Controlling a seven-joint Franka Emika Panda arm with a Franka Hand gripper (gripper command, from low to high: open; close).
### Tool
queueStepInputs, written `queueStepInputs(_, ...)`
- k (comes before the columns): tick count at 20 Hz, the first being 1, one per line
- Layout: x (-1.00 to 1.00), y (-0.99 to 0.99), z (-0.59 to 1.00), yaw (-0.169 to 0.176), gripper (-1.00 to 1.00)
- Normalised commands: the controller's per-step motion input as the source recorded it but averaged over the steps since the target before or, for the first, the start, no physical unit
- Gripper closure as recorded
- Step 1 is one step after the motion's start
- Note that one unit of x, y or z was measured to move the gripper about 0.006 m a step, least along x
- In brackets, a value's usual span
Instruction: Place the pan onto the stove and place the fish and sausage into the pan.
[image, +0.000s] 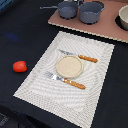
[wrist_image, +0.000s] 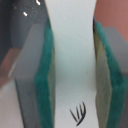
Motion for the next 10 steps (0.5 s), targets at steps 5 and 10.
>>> queueStepInputs(5,-0.06,0.28,-0.08,0.000,1.00)
queueStepInputs(10,0.00,0.37,-0.16,0.000,1.00)
